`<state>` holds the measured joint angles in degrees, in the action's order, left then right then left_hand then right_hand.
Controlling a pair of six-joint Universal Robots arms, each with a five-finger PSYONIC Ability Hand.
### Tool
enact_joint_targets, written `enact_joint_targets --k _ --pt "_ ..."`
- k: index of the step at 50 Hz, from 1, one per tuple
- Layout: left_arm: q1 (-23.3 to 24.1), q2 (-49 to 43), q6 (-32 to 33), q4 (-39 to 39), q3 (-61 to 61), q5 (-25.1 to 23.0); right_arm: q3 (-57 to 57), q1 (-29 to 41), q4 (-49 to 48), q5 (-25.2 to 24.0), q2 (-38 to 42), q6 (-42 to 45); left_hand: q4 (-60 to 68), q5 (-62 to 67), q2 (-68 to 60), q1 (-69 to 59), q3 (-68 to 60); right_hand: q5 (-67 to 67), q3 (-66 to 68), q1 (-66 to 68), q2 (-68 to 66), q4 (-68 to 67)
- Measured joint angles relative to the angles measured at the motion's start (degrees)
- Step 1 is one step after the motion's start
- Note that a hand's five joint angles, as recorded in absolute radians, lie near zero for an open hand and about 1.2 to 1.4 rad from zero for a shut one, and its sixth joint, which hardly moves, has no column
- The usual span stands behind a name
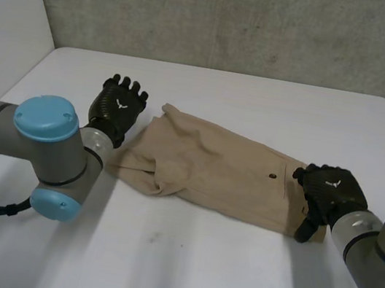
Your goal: Fold the shorts.
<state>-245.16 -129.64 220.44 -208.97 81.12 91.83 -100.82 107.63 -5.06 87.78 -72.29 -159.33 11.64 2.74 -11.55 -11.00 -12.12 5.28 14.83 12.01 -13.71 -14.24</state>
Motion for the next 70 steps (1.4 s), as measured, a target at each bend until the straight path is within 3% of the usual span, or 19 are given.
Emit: enact_joint_targets --k 3,6,7,10,16,28,33,41,42,45,48,49,53,55,64,70 --pt "-0.50 -0.24 -0.22 0.18 0.04 0.10 -1.66 0.00 -2.20 0.22 0.80 -1.60 0.00 0.00 0.00 0.00 0.00 2.65 2.90 2.30 -3.73 -3.14" --pt "-0.59 -0.20 -0.26 0.25 0.22 0.25 -2.32 -0.19 -5.78 0.74 2.88 -2.02 0.00 0.00 0.00 0.00 0.00 12.68 13.95 12.99 -14.91 -14.49" --pt "-0.57 -0.13 -0.26 0.25 0.35 0.28 -2.34 -0.34 -6.66 0.91 3.45 -1.94 0.00 0.00 0.00 0.00 0.00 27.34 30.52 26.43 -32.04 -30.00" --pt "-0.48 0.27 -0.23 0.25 0.90 0.35 -2.21 -1.09 -9.09 1.30 5.00 -1.19 0.00 -0.02 0.00 0.00 0.00 44.83 47.16 36.48 -48.70 -47.87" --pt "-0.45 1.94 -0.19 0.24 2.66 0.44 -1.88 -3.90 -11.00 1.46 5.87 2.99 0.00 -0.01 0.00 0.00 0.00 48.57 52.60 39.80 -52.87 -53.73" --pt "-2.12 12.33 -0.40 0.14 10.98 0.08 4.07 -10.54 -4.68 1.38 0.60 28.27 0.00 0.00 0.00 0.00 0.00 49.81 52.68 42.47 -53.56 -53.89" --pt "-2.62 16.41 -2.00 0.10 13.41 0.13 11.69 -4.83 -1.17 1.26 0.15 33.30 0.00 -0.01 0.00 0.00 0.00 50.20 52.68 43.08 -53.56 -53.93" --pt "-2.56 19.67 -9.33 0.12 14.29 0.34 20.31 7.52 -0.79 -1.00 3.49 33.72 0.00 0.00 0.00 0.00 0.00 50.27 52.68 43.08 -53.56 -54.08" --pt "-2.48 20.46 -12.55 0.13 14.26 0.40 22.21 12.76 -1.19 -3.19 5.82 33.51 0.00 0.00 0.00 0.00 0.00 50.27 52.68 43.08 -53.56 -54.08" --pt "-2.34 21.17 -16.00 0.14 14.19 0.43 23.40 18.69 -1.67 -7.09 9.36 33.09 0.00 0.00 0.00 0.00 0.00 49.70 51.76 42.64 -52.76 -53.01" --pt "-2.17 21.86 -18.40 0.13 14.11 0.46 23.67 22.32 -1.92 -10.62 12.49 32.37 0.00 0.00 0.00 0.00 0.00 44.72 45.41 38.89 -45.69 -46.17" --pt "-2.13 22.09 -18.87 0.12 14.08 0.47 23.65 23.52 -2.01 -12.16 13.86 31.74 0.00 0.00 0.00 0.00 0.00 32.69 32.29 27.97 -32.38 -32.92" --pt "-2.05 22.92 -19.75 0.03 13.74 0.49 23.61 25.12 -2.36 -15.18 16.16 27.24 0.00 -0.03 0.00 0.00 0.00 6.31 6.63 6.19 -7.46 -7.17" --pt "-2.05 23.13 -19.82 0.00 13.55 0.49 23.62 25.11 -2.52 -15.60 16.07 24.27 0.00 0.00 0.00 0.00 0.00 -0.13 -0.47 0.76 -0.33 -0.28" --pt "-0.52 23.26 -19.98 0.11 10.27 0.63 24.02 19.96 -3.71 -14.55 8.09 -1.34 0.00 0.00 0.00 0.00 0.00 -1.25 -2.62 -0.21 1.16 0.83" --pt "4.30 21.05 -21.15 1.92 5.56 0.87 25.16 14.93 -3.41 -13.54 5.40 -15.15 0.00 0.00 0.00 0.00 0.00 -1.25 -2.62 -0.21 1.16 0.83"
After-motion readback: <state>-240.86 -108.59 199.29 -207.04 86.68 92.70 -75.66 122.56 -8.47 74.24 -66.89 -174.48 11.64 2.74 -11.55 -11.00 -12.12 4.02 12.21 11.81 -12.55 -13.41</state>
